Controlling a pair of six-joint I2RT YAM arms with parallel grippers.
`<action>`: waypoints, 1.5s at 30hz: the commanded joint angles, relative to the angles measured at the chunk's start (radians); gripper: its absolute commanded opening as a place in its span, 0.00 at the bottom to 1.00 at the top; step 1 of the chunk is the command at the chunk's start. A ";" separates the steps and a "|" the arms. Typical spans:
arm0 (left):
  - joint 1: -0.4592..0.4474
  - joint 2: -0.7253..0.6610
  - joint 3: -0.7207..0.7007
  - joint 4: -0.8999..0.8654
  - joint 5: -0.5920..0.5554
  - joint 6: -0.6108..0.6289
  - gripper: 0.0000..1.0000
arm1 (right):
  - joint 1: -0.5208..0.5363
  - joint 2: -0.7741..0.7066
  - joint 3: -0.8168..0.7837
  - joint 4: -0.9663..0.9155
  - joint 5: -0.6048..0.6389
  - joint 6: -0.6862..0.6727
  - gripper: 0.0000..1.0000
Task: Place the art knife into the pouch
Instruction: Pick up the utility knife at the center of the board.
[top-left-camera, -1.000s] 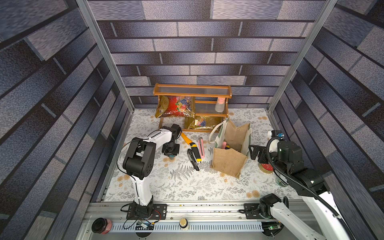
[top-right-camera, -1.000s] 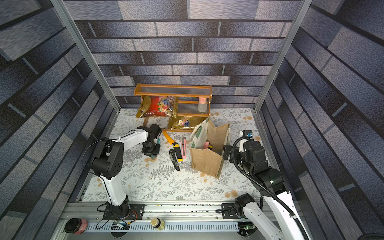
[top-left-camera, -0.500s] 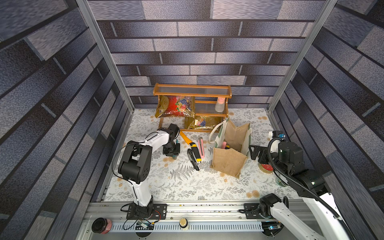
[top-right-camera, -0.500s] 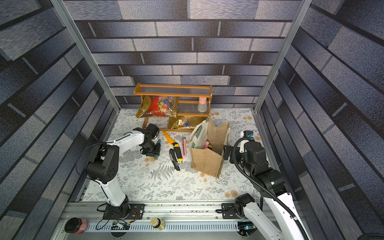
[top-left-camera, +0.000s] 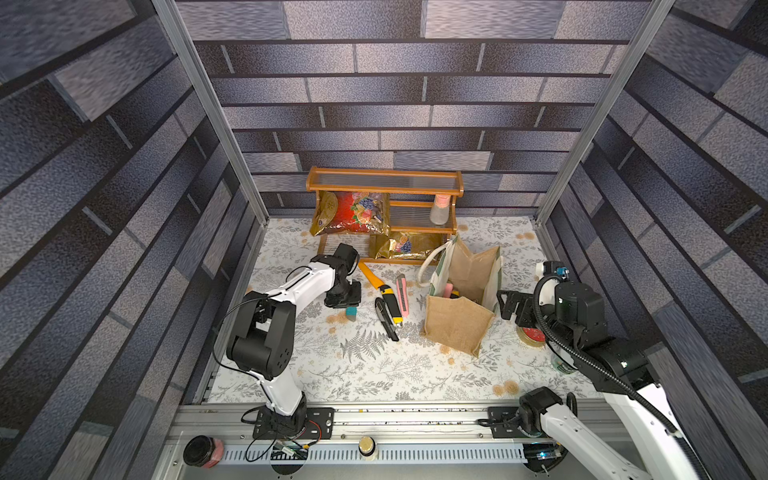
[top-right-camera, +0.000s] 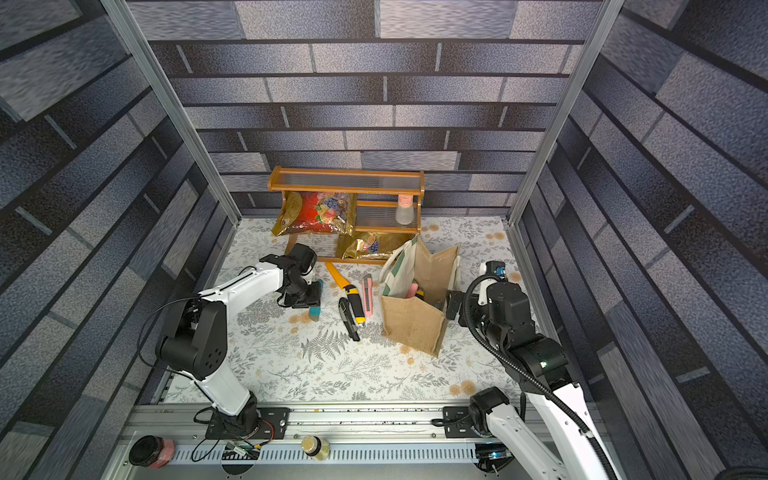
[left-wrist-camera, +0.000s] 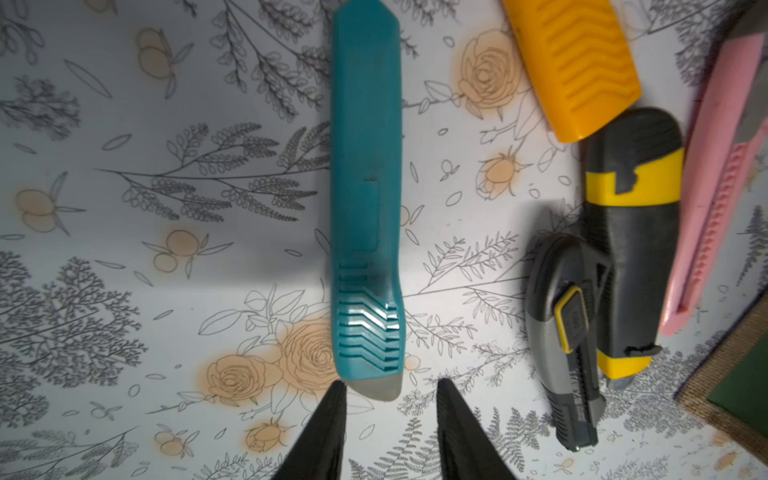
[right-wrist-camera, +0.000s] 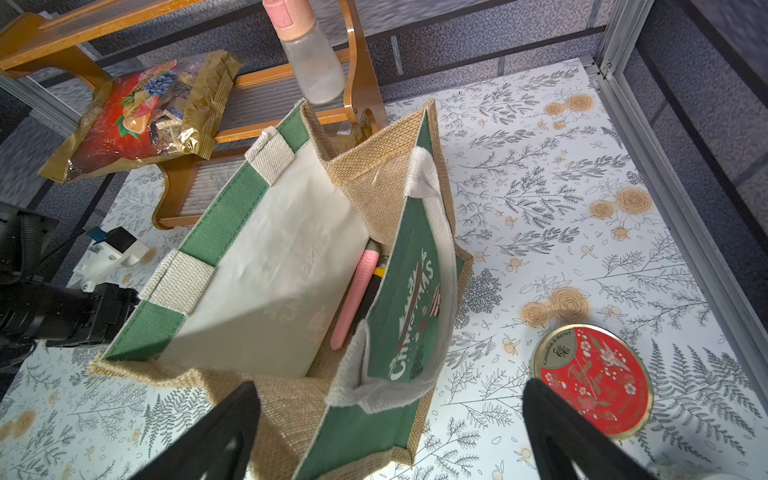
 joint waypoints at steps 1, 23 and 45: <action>-0.009 0.049 0.003 -0.018 -0.060 -0.001 0.43 | -0.005 -0.005 -0.010 -0.007 -0.003 0.014 1.00; -0.048 0.203 0.015 0.006 -0.146 0.013 0.33 | -0.005 0.001 -0.014 -0.004 0.010 0.008 1.00; -0.089 0.014 0.051 -0.019 -0.082 -0.024 0.26 | -0.005 0.004 -0.027 0.013 -0.001 0.013 1.00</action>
